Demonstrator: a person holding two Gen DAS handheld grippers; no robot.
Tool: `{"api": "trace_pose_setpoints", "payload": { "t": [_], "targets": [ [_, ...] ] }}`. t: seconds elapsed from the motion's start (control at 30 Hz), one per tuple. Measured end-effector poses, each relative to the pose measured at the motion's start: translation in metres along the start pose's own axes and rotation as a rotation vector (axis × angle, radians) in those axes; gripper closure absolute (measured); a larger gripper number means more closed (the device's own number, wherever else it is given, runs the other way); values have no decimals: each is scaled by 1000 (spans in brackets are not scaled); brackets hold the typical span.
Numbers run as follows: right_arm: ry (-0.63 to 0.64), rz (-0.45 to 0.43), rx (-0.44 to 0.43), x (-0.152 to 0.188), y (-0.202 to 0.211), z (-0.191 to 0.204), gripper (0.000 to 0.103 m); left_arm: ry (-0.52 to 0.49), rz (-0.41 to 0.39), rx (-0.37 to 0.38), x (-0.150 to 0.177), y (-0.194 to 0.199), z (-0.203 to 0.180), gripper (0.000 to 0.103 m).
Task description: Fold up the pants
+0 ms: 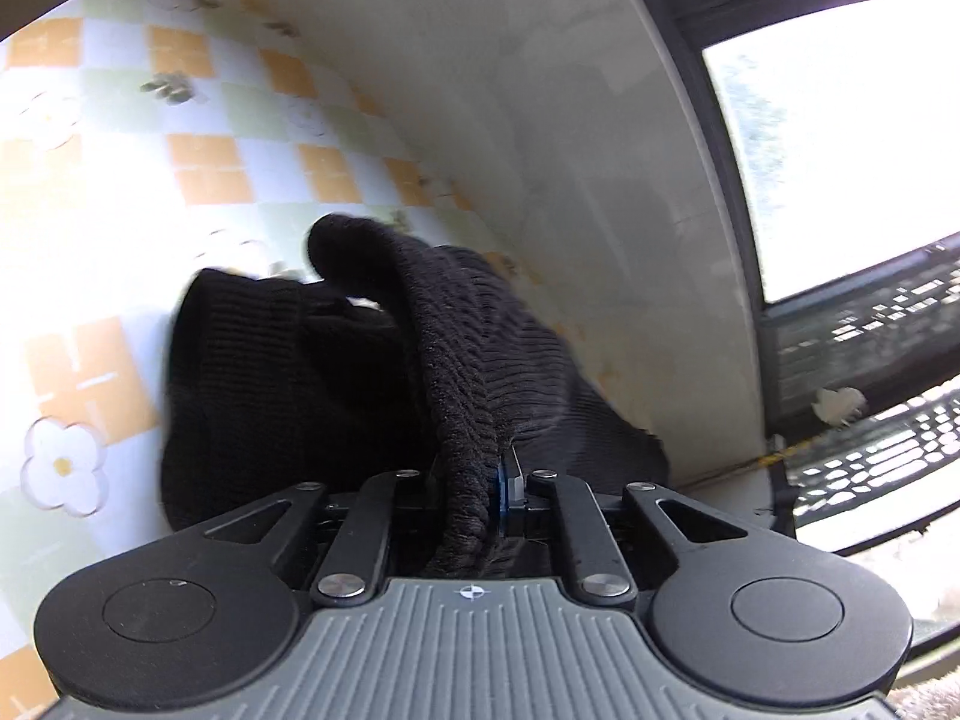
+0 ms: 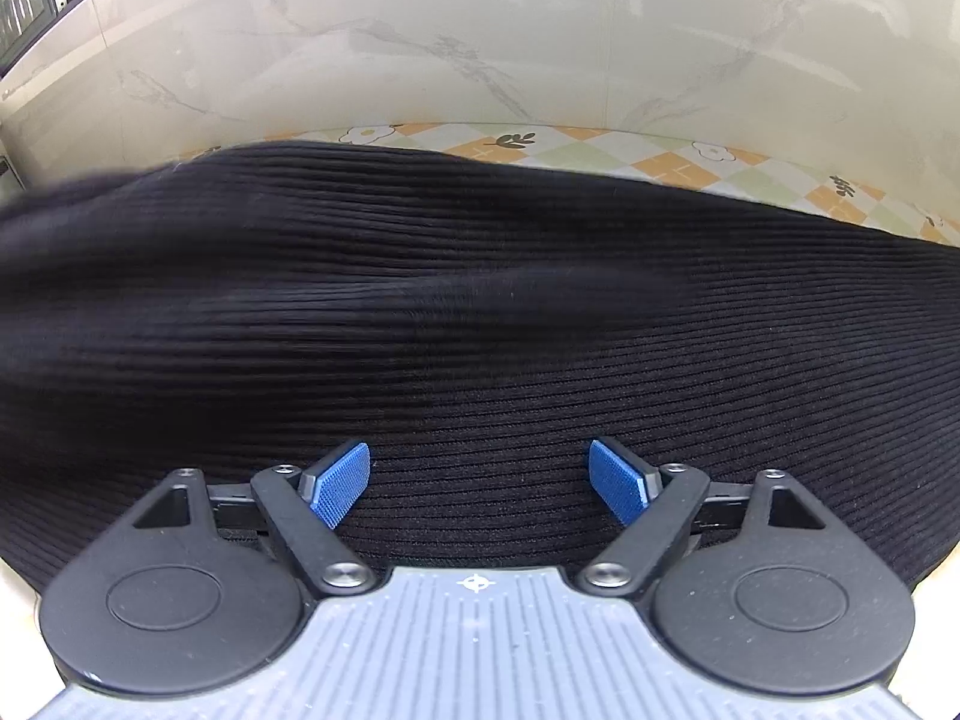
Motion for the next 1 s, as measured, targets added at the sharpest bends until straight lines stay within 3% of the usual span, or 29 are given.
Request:
{"api": "trace_pose_setpoints", "payload": {
  "t": [0.07,0.1,0.4,0.6,0.83,0.9,1.0],
  "targets": [
    [4,2,-5,0,0,2,19,-20,0,-148,5,-18,33,90],
    [8,5,0,0,-1,3,19,-37,-9,-177,6,-25,41,90],
    [32,41,-17,12,13,3,23,-124,-93,-241,-4,-31,30,83],
    [46,68,-14,32,39,0,24,-137,-175,-336,-8,-19,17,58],
    [-88,54,1,60,80,-10,24,-202,-314,-446,-18,18,-4,31],
    [-129,67,-11,70,88,-8,26,-252,-330,-434,-19,26,-20,31],
    [-171,85,-52,83,91,-2,30,-373,-318,-346,-20,27,-54,32]
  ]
}}
Point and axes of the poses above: each gripper's, at about its wrist camera, not at the fingertips, and y roughly against the way its jaws point, z to its left, x to its underside, the point moved 9 cm from there along -y, roughly the way its jaws point, and after that the axes turned 8 degrees about -x, right-handed, at the moved point
